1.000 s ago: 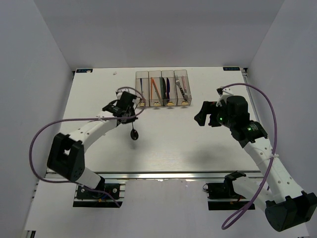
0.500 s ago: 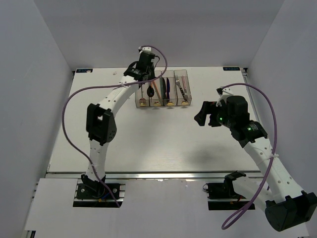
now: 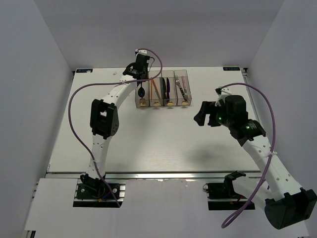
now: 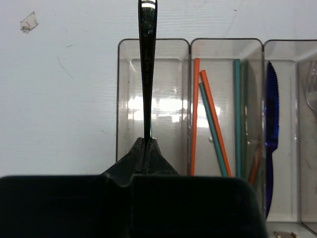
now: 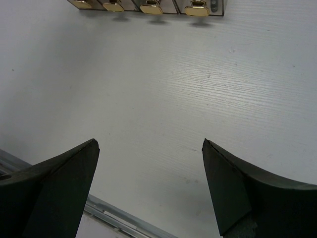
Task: Sort the eating utensils into containers
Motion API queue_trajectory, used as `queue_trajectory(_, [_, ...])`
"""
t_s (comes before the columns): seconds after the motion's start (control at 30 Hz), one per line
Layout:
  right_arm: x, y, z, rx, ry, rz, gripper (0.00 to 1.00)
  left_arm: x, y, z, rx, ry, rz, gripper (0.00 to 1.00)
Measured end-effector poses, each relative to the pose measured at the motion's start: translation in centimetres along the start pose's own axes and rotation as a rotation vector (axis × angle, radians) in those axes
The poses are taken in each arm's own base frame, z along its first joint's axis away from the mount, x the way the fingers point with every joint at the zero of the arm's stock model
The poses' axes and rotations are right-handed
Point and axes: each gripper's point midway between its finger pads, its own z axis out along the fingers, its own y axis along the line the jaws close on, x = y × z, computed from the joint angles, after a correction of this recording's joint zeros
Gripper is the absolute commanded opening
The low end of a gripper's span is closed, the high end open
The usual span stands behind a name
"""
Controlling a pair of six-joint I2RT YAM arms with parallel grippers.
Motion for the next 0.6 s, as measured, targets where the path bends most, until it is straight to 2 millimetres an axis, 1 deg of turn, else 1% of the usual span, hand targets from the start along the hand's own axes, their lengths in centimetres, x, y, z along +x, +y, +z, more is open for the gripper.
queue_trajectory(0.07, [0.1,0.0,0.1,0.001,0.004,0.001,0.89,0.2,0.8,0.5,-0.011,0.000,0.000,0.00])
queue_trajectory(0.1, [0.1,-0.1,0.2,0.001,0.006,0.002,0.89,0.4,1.1,0.8,-0.016,0.004,0.002,0.02])
queue_trajectory(0.17, [0.2,-0.1,0.3,0.003,0.012,0.003,0.89,1.0,1.7,1.1,-0.025,0.017,0.010,0.03])
queue_trajectory(0.2, [0.3,-0.1,0.4,0.004,0.016,0.003,0.89,1.1,1.8,1.2,-0.027,0.021,0.013,0.04])
queue_trajectory(0.27, [0.4,-0.2,0.6,0.006,0.023,0.005,0.89,1.1,1.8,1.3,-0.019,0.021,0.013,0.09])
queue_trajectory(0.3, [0.4,-0.2,0.7,0.007,0.026,0.006,0.89,0.9,1.6,1.3,-0.012,0.014,0.010,0.16])
queue_trajectory(0.33, [0.5,-0.3,0.7,0.008,0.029,0.006,0.89,0.8,1.4,1.3,-0.002,0.007,0.006,0.20])
queue_trajectory(0.47, [0.7,-0.2,1.0,0.007,0.041,0.006,0.89,0.8,0.8,1.6,0.026,-0.002,-0.003,0.31])
queue_trajectory(0.5, [0.8,-0.2,1.1,0.007,0.044,0.006,0.89,0.9,0.8,1.6,0.029,0.001,-0.004,0.37])
queue_trajectory(0.53, [0.8,-0.2,1.1,0.007,0.045,0.005,0.89,1.2,0.8,1.7,0.030,0.005,-0.003,0.51])
queue_trajectory(0.6, [0.8,-0.2,1.1,0.006,0.045,0.005,0.89,1.7,0.8,1.8,0.031,0.016,0.000,0.65])
